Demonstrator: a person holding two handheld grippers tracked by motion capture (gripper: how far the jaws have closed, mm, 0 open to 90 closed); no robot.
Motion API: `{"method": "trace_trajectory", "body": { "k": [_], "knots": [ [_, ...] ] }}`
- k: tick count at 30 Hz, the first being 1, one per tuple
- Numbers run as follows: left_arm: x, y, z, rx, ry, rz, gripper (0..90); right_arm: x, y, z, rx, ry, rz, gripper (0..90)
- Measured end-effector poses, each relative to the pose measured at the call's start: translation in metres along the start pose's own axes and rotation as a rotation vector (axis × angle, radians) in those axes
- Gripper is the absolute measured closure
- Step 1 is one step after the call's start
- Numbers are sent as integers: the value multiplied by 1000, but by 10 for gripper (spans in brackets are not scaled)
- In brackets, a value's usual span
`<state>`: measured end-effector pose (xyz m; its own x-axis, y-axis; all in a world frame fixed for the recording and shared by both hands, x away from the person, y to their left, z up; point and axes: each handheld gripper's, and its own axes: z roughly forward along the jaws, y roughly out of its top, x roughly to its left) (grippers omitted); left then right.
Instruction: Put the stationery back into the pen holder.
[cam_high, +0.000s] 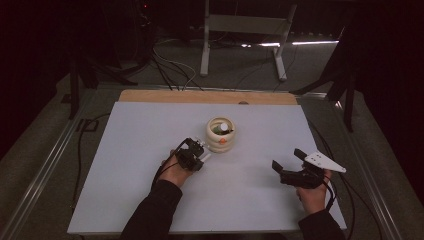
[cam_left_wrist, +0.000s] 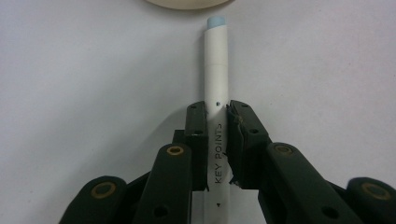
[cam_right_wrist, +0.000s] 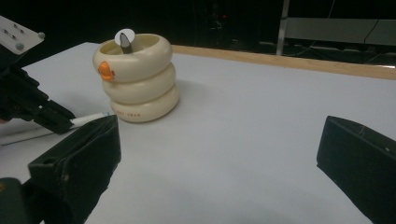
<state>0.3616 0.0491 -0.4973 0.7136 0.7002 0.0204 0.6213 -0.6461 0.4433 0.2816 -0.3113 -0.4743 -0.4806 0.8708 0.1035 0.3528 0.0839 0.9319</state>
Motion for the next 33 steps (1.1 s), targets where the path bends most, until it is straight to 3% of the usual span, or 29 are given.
{"method": "trace_trajectory", "body": {
  "k": [33],
  "knots": [
    [11, -3, -43, -145, 30, -51, 794, 1, -1, 1, 5, 3, -1, 1]
  ]
}}
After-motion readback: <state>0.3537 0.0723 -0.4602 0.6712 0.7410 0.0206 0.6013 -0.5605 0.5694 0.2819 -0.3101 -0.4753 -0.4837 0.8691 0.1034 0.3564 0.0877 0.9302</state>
